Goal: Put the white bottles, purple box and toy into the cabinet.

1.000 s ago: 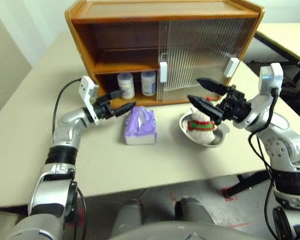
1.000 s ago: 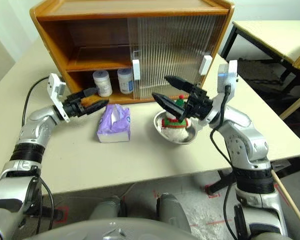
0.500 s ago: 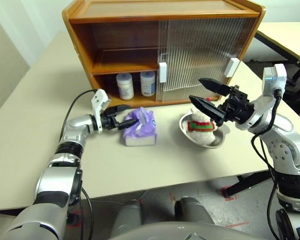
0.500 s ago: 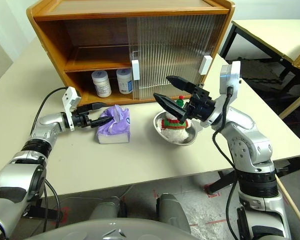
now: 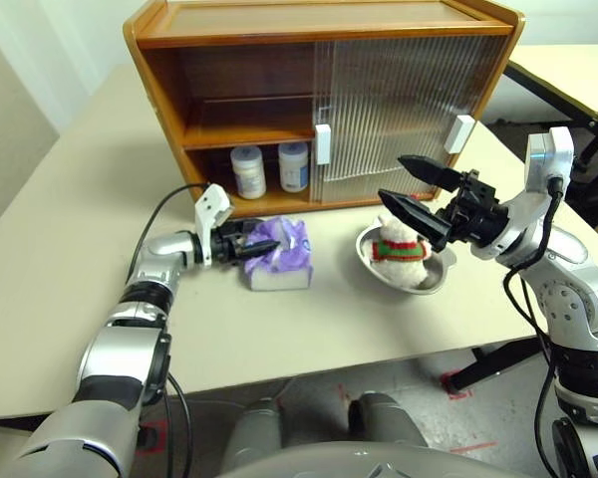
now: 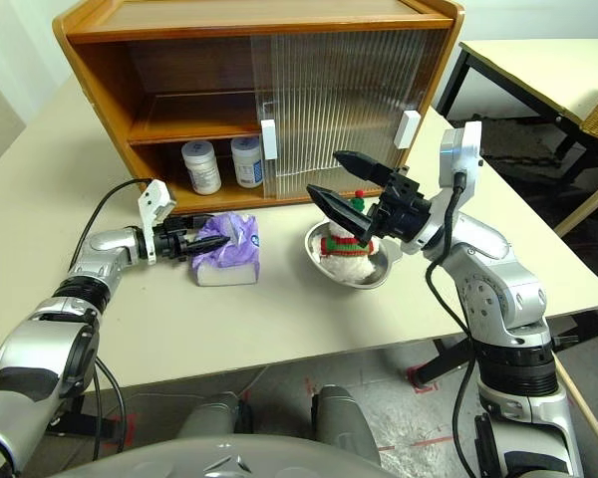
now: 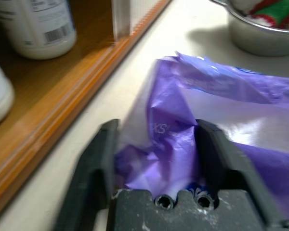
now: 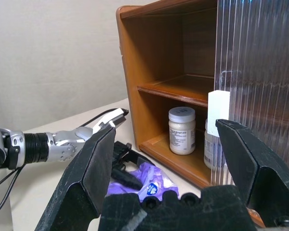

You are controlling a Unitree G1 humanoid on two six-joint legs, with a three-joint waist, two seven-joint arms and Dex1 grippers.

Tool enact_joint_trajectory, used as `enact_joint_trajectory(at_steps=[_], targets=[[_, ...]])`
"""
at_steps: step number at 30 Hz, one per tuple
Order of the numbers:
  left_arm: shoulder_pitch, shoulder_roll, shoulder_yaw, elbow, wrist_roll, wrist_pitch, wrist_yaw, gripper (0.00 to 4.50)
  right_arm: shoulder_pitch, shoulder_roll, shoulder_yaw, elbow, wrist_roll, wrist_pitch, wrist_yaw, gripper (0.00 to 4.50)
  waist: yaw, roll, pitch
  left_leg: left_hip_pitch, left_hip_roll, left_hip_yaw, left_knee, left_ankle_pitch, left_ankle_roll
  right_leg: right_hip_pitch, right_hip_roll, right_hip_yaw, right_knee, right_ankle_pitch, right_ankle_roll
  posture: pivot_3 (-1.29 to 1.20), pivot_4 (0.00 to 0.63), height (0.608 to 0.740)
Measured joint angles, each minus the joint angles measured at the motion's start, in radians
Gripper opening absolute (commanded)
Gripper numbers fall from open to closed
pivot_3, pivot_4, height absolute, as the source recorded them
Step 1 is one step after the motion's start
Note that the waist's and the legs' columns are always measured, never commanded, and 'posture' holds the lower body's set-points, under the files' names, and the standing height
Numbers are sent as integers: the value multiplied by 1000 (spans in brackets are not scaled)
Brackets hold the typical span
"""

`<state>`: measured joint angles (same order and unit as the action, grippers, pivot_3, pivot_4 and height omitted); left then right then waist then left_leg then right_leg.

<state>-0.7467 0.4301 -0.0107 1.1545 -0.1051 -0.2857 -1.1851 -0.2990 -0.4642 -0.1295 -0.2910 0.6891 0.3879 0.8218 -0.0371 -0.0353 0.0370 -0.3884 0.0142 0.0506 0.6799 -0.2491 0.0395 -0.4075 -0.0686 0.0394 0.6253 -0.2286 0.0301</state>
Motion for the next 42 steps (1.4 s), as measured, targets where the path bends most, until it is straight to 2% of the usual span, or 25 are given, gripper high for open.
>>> enact_joint_trajectory(at_steps=[4, 6, 10, 14, 17, 22, 31, 42], targets=[[-2, 5, 13, 0, -5, 27, 0, 510, 0, 0, 0, 0, 0, 0, -1, 4500, -2, 0, 0, 0, 0, 0, 0, 0, 0, 0, 0, 0, 0, 0, 0, -56, 0, 740], [-3, 7, 30, -4, -15, 55, -8, 34, 0, 1, 0, 0, 0, 0, -2, 4500, -3, 0, 0, 0, 0, 0, 0, 0, 0, 0, 0, 0, 0, 0, 0, -53, 0, 740], [13, 29, 76, -104, -81, 199, -85, 34, 0, 2, 0, 0, -1, 0, -2, 4500, -5, 0, 0, 0, 0, 0, 0, 0, 0, -1, 0, 0, 0, 0, 0, -38, 0, 740], [85, 39, 119, -413, -212, 417, -137, 34, -1, 9, 2, 2, -3, -2, 0, 4500, -4, 0, 0, 0, 1, 0, 0, 0, 0, 0, 0, 0, 0, 0, -1, -21, 0, 740], [117, 44, 147, -613, -297, 584, -105, 34, -5, 12, 4, 10, -4, -3, 4, 4500, -1, 0, 0, -1, 1, 0, 0, 0, 1, -1, 0, 1, 0, 0, -1, -14, 0, 740], [90, 42, 231, -832, -423, 797, 60, 34, -21, 23, 12, 31, -9, -12, 19, 4500, 1, 0, 0, 0, 1, -1, 0, 0, 1, 0, 0, 1, 1, -1, 1, 10, 0, 740], [42, -72, 306, -925, -418, 810, 522, 34, -33, 33, 24, 58, -16, -21, 38, 4500, 5, 0, 0, 1, 0, 0, 0, 0, 0, 1, 0, 3, 1, 2, -1, 8, 0, 740], [55, -211, 324, -1120, -391, 820, 931, 34, -27, 33, 26, 58, -22, -28, 39, 4500, 5, 0, 0, 0, -2, 0, 0, -1, -2, 1, 0, 4, 0, 4, -1, 0, 0, 740]])
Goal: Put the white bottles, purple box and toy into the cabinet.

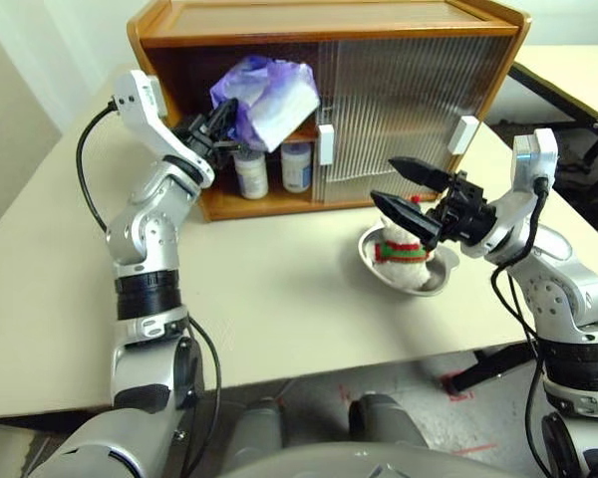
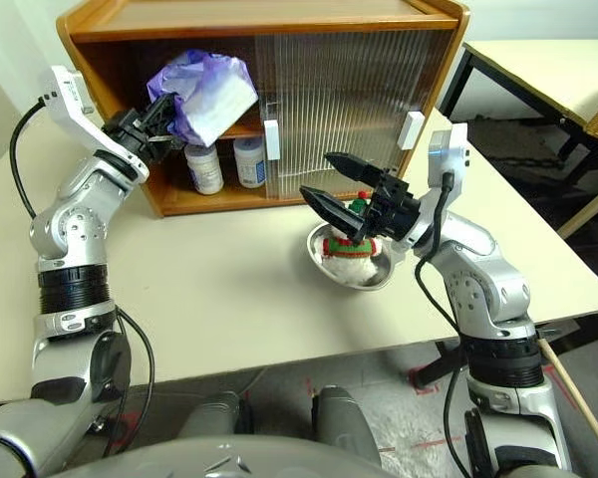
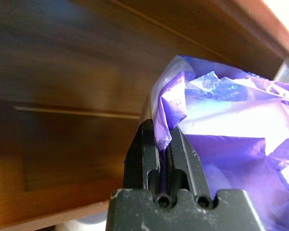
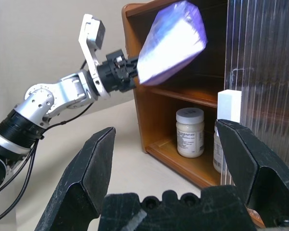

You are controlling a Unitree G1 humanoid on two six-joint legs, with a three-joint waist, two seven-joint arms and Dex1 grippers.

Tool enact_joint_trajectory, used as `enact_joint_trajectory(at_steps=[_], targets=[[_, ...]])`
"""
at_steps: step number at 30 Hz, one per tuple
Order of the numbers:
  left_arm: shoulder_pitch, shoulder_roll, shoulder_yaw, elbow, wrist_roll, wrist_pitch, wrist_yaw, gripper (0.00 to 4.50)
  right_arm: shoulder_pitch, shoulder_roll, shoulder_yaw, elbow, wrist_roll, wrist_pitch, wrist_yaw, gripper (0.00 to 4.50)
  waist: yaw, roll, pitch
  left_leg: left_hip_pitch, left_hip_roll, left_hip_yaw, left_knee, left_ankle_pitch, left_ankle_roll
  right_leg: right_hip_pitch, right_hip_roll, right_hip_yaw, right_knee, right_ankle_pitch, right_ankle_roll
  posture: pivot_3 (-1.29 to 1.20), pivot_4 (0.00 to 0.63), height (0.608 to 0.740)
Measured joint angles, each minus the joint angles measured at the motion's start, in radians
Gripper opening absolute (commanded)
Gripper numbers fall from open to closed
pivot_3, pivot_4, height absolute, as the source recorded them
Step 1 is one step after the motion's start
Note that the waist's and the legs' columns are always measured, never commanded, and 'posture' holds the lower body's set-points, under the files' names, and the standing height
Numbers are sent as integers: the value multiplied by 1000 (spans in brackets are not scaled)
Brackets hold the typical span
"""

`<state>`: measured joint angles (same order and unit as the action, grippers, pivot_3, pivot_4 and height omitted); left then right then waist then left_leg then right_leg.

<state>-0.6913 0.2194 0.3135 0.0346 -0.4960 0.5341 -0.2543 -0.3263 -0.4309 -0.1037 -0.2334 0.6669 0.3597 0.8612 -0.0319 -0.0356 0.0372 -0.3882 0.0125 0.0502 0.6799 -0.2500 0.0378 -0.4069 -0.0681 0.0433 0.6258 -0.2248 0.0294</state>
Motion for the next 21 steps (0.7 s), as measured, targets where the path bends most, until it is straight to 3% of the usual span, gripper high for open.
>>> enact_joint_trajectory(at_steps=[12, 21], targets=[[-13, -120, -68, -9, 207, -66, 335, 34, 11, 1, 2, 0, -2, -3, 0, 4500, 1, 0, 0, 0, -1, 0, 0, 0, 0, 0, 1, 1, -1, 0, 1, -5, 0, 740], [-128, -202, -82, 140, 332, -175, 550, 34, 21, 12, 8, -3, -4, -6, -6, 4500, -1, 0, 0, 0, -3, 0, 0, 0, 0, 0, 2, 2, -2, -1, 1, -17, 0, 740]])
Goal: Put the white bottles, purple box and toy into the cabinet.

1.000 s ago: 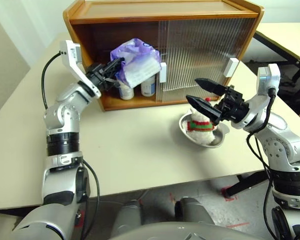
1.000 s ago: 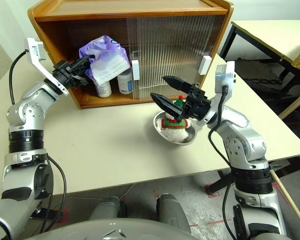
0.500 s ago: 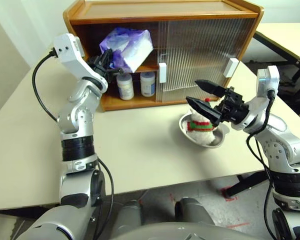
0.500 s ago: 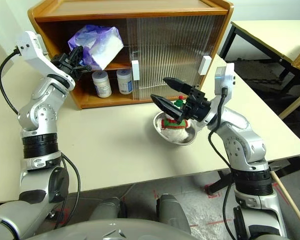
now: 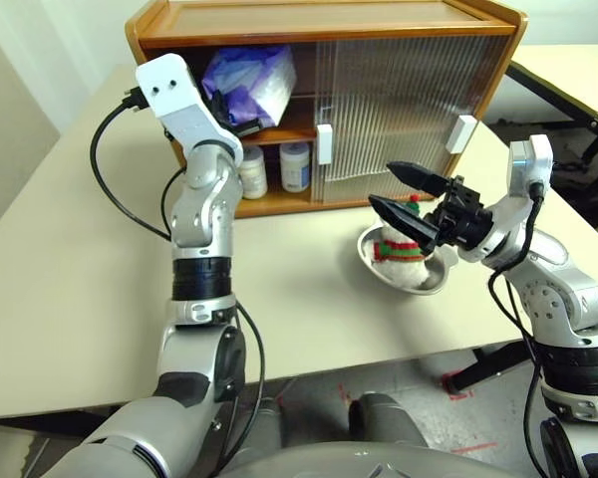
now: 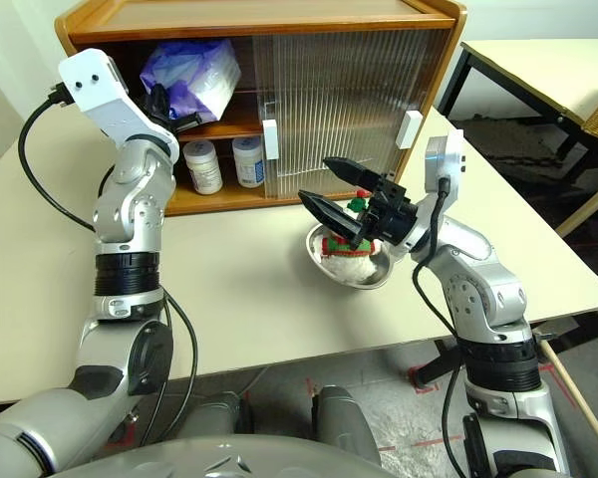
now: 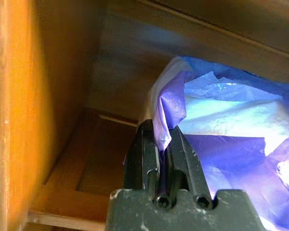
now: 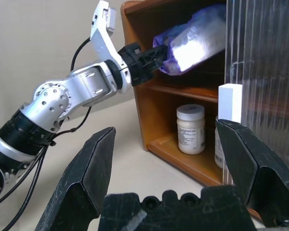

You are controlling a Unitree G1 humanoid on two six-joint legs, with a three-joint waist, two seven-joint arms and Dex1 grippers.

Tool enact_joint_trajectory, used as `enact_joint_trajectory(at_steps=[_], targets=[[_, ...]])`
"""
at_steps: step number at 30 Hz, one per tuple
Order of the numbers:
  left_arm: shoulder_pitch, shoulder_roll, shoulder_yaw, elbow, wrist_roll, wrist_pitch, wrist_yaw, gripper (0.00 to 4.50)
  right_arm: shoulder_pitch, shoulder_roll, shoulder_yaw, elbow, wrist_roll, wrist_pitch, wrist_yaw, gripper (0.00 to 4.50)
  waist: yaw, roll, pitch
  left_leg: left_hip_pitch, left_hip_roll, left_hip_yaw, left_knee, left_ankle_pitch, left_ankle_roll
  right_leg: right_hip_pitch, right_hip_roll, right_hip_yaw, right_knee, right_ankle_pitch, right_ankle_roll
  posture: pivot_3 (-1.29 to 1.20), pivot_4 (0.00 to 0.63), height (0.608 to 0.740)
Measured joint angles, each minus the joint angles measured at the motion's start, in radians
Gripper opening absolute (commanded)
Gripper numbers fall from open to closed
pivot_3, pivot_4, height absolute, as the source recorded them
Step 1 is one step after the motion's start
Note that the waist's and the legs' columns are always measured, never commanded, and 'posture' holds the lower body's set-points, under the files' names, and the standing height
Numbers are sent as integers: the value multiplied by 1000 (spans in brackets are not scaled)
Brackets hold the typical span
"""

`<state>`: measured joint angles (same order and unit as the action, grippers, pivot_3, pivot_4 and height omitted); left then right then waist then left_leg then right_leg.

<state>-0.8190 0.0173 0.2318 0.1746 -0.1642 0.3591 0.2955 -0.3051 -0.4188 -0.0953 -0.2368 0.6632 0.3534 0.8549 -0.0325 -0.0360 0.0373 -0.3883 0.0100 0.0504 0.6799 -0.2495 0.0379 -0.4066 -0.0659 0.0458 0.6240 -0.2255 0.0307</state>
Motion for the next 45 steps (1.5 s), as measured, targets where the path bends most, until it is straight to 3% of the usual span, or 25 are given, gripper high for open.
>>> enact_joint_trajectory(at_steps=[5, 8, 16, 18, 24, 33, 37, 40, 45], targets=[[-40, -7, 7, 81, 32, -47, 81, 34, 2, 0, 0, -5, 0, 0, -8, 4500, 0, 0, 0, 0, 0, 0, 0, 0, 0, 0, 1, 0, 0, -1, 1, -20, 0, 740], [-53, -10, 8, 114, 44, -61, 101, 828, 2, 0, 0, -13, 0, 0, -14, 4500, 0, 0, 0, 0, 0, 0, 0, 0, 0, 0, 1, 0, 0, -1, 1, -22, 0, 740], [-61, -36, 3, 116, 33, -78, 56, 3961, 2, 0, 0, -17, 0, 0, -21, 4500, 0, 0, 0, 0, 0, 0, 0, 0, 0, 0, 1, 0, 0, -1, 1, -16, 0, 740], [-61, -36, -3, 112, 27, -88, 28, 4457, 2, 0, 0, -17, 0, 0, -23, 4500, -1, 0, 0, 0, 0, 0, 0, 0, 0, 0, 1, 0, 0, -1, 2, -14, 0, 740], [-28, -39, -23, 40, -39, -157, -138, 4457, 1, 0, 1, -17, 0, 0, -23, 4500, -1, 0, 0, 0, 0, 1, 0, 0, 0, 0, 1, 0, -1, -1, 1, -6, 0, 740], [28, 13, -56, -16, -41, -186, -257, 4457, 0, 0, 1, -8, 0, 0, -12, 4500, -1, 0, 0, 0, -1, 1, 0, 1, 1, 0, 1, 0, 0, -1, 1, 0, 0, 740], [69, 28, -107, -79, -98, -186, -422, 4457, -1, 1, 1, 3, 0, -1, -8, 4500, 1, 0, 0, 0, 0, 1, 0, 1, 1, 0, 1, 0, -1, -1, 1, 0, 0, 740], [103, 36, -162, -121, -125, -152, -513, 3856, -2, 1, 1, 4, 0, -3, -6, 4500, 2, 0, 0, 0, 0, 1, 0, 1, 2, 0, 1, 1, -1, -1, 1, -4, 0, 740], [165, 43, -195, -122, -141, -78, -562, 1994, 0, 0, 1, 4, -1, -9, -1, 4500, -4, 0, 0, 1, 1, 1, 0, 2, 3, 0, 2, 1, 0, -2, 1, -18, 0, 740]])
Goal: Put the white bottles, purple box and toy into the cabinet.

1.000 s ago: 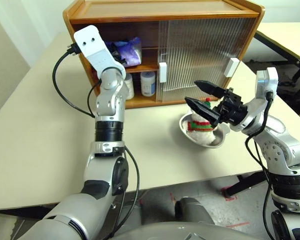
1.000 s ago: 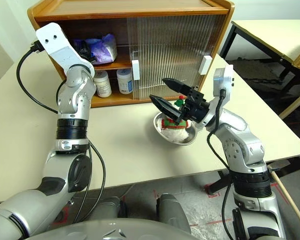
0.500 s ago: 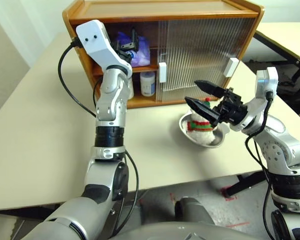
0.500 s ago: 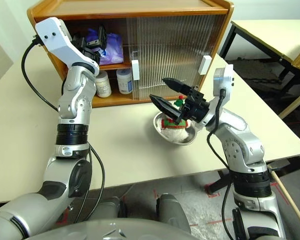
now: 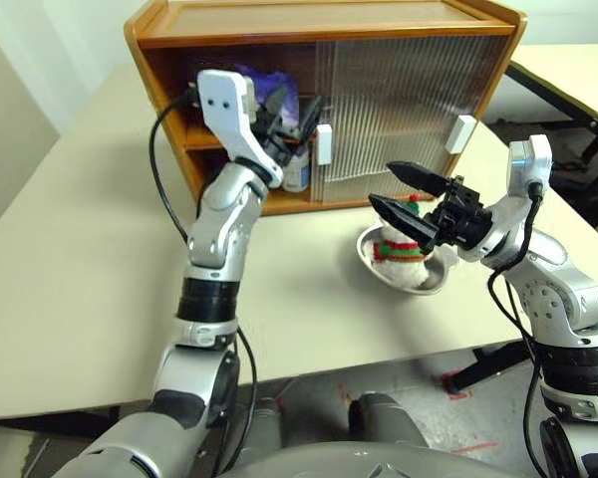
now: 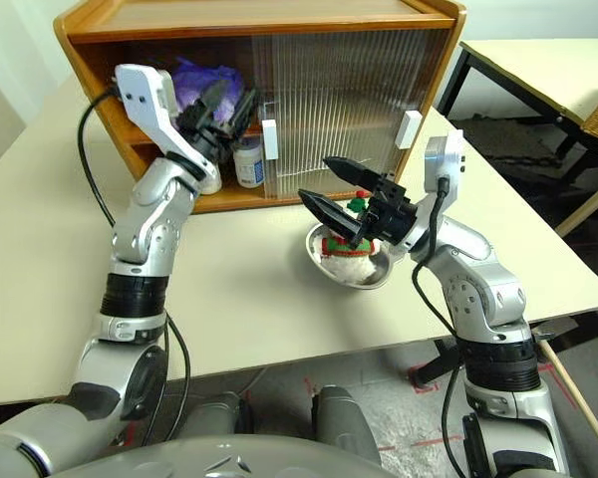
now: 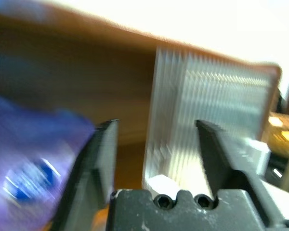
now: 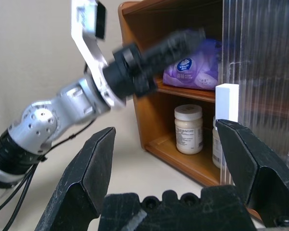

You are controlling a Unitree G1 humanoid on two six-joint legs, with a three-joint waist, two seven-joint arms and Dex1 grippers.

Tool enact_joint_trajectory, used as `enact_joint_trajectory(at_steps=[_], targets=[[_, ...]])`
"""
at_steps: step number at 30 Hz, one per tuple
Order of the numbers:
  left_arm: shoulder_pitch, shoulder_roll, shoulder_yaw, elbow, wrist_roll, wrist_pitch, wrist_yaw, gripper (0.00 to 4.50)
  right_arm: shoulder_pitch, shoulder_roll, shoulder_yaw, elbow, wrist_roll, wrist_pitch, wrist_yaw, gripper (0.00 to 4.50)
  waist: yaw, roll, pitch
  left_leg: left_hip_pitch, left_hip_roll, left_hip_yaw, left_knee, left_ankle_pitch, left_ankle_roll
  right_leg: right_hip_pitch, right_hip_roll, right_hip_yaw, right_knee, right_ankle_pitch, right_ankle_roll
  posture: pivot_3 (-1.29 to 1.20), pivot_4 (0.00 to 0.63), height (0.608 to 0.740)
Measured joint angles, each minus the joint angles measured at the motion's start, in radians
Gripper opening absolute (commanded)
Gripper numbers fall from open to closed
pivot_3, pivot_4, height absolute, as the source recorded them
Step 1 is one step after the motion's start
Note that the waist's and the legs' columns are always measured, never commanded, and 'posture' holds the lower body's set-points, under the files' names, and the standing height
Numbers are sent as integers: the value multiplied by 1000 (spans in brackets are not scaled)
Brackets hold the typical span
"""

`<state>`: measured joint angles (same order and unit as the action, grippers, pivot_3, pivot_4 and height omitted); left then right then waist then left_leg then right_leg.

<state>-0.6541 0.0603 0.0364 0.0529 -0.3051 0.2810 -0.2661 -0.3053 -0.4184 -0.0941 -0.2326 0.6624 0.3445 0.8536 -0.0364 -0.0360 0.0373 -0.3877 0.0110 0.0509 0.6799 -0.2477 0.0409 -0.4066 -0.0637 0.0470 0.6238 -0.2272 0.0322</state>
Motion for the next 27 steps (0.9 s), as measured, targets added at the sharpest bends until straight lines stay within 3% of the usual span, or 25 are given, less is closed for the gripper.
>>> enact_joint_trajectory(at_steps=[5, 20, 27], targets=[[0, 10, 32, 15, 36, 3, 80, 50, 10, -2, 0, -1, 0, -3, 1, 4500, 1, 0, 0, 1, 1, 0, 0, 0, -1, 0, 0, 0, 1, 0, 0, -22, 0, 740], [-4, 20, 41, 128, 93, -19, 140, 50, 18, -5, -1, -5, 0, -3, -8, 4500, 1, 0, 0, 0, 1, 0, 0, -1, -1, 0, 0, 1, 0, 0, 0, -47, 0, 740], [-77, 30, 60, 286, 132, -93, 183, 50, 28, -7, -3, -24, 0, -3, -14, 4500, 0, 0, 0, 1, 0, 0, 0, -1, -2, 0, 0, 0, 0, 0, 0, -60, 0, 740]])
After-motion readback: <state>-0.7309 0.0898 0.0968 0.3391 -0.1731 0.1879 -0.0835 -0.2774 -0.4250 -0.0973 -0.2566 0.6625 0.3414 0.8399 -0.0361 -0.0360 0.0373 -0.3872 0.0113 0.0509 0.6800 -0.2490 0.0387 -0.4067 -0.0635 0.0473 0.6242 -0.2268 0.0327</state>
